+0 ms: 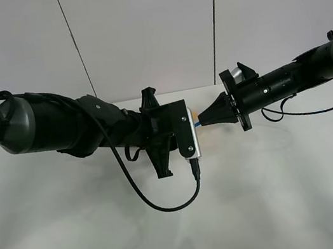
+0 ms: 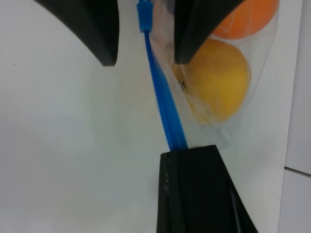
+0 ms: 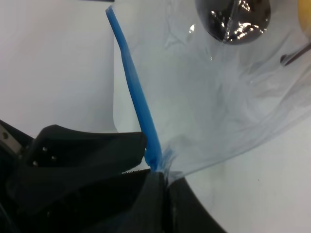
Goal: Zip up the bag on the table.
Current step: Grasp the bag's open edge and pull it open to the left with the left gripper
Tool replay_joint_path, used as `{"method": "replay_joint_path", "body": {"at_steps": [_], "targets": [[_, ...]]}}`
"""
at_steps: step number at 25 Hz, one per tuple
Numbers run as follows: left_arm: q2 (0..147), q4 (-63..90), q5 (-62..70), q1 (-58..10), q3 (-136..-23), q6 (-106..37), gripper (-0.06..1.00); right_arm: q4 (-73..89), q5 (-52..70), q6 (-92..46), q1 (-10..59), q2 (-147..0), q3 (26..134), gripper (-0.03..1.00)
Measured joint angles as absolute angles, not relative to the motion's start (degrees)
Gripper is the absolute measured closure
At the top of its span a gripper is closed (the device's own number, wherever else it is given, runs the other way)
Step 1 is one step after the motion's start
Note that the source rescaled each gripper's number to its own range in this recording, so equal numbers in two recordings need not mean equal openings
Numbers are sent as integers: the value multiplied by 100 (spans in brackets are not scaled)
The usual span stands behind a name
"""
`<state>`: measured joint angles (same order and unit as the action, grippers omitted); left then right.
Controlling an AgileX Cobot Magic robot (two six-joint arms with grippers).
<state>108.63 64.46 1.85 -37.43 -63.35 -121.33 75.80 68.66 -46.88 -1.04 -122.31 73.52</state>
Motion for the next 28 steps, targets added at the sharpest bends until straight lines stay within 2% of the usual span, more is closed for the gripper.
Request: {"method": "replay_joint_path", "body": {"at_steps": [22, 25, 28], "targets": [[11103, 6448, -162, -3743, -6335, -12133, 65, 7575, 6866, -4668, -104, -12231, 7352, 97], [11103, 6453, -162, -3743, -6335, -12133, 71, 7580, 6866, -4668, -104, -12231, 7352, 97], [11103, 6453, -162, -3743, -6335, -12133, 83, 7580, 6866, -4668, -104, -12231, 7352, 97]]}}
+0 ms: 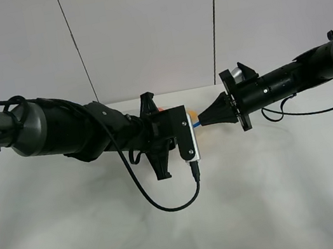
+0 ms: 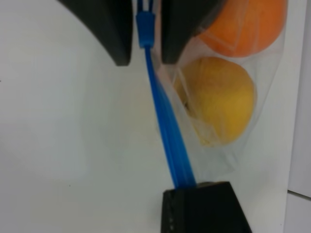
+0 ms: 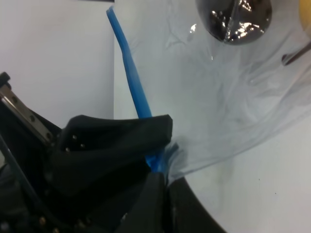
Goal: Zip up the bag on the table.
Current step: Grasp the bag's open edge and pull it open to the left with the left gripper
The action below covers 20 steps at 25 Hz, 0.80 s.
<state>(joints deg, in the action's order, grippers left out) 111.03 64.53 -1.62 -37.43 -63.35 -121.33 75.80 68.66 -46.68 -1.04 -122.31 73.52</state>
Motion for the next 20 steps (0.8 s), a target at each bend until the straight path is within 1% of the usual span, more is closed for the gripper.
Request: {"method": "replay_joint_path", "body": {"at_steps": [2, 3, 20], "targets": [[11103, 6453, -162, -3743, -6335, -12133, 92, 7580, 6866, -4666, -104, -12231, 7352, 97], [11103, 6453, -162, -3743, -6335, -12133, 93, 7580, 6866, -4666, -104, -12231, 7352, 97], [11103, 6470, -421, -3673, -6335, -12203, 94, 7642, 6862, -4653, -99, -12231, 7352, 97]]}}
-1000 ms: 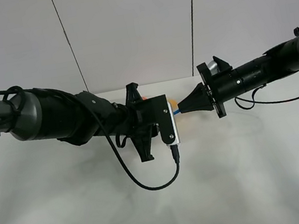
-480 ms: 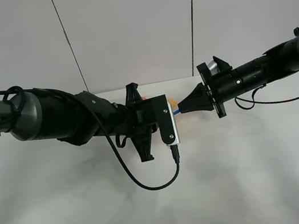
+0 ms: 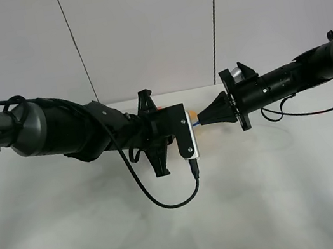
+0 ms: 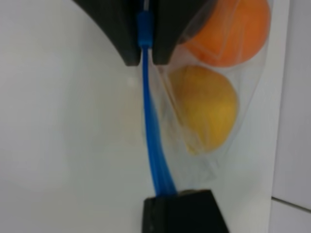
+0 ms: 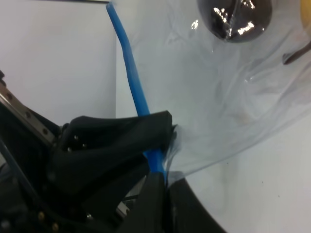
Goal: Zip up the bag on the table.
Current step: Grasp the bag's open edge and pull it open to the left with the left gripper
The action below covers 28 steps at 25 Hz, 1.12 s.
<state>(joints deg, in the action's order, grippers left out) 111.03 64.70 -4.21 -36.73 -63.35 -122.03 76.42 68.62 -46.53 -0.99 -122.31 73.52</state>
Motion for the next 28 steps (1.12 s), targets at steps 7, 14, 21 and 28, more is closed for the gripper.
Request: {"method": "replay_joint_path", "body": {"at_steps": [7, 14, 21, 28], "targets": [[11103, 6470, -421, -3212, -6335, -12299, 94, 7701, 6834, -4645, -89, -12231, 7352, 97], [11103, 6470, -401, -2651, -6335, -12620, 94, 7748, 6823, -4627, -89, -12231, 7357, 97], [11103, 6465, -401, -1967, -6335, -12948, 94, 7780, 6823, -4608, -89, -12231, 7381, 97], [11103, 6454, -396, -1242, -6335, -13077, 94, 7762, 6830, -4560, -89, -12231, 7381, 97]]}}
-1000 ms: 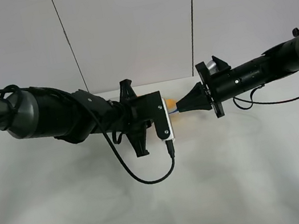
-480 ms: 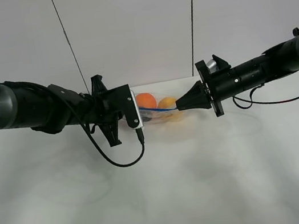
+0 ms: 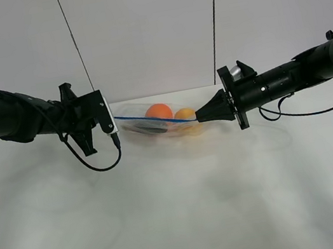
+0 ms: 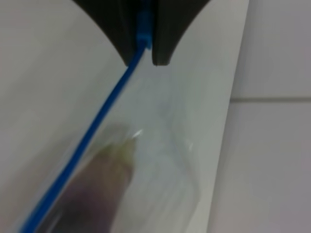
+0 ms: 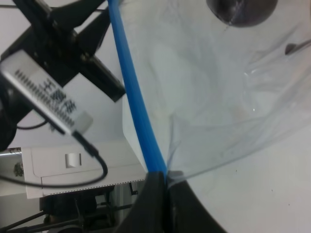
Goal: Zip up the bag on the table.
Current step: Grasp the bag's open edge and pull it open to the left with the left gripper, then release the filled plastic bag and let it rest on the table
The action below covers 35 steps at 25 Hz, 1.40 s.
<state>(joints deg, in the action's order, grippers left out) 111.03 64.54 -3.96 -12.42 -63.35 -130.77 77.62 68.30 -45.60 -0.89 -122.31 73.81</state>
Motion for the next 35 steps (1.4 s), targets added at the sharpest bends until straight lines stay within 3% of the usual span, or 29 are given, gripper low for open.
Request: {"method": "replay_joint_path", "body": {"at_steps": [8, 17, 20, 23, 25, 29, 35], "targets": [[11103, 6454, -212, -636, -6335, -13083, 94, 7794, 6841, -4539, -55, -12231, 7381, 97], [11103, 6454, 213, -468, -6335, -13094, 91, 7773, 6835, -4535, -23, -12231, 7381, 97], [11103, 6462, 191, -352, -6335, -13094, 70, 7605, 6862, -4535, -71, -12231, 7381, 97], [11103, 6467, 216, -337, -6335, -13094, 32, 7560, 6869, -4535, -83, -12231, 7381, 97], [11103, 6543, 181, -331, -6335, -13094, 17, 7531, 6869, -4535, -83, -12231, 7381, 97], [11103, 6882, 0, -213, -6335, -13088, 7, 7531, 6869, -4535, -83, -12231, 7381, 97], [11122, 7771, 0, 229, -6335, -12905, 5, 7531, 6869, -4535, -83, -12231, 7381, 97]]}}
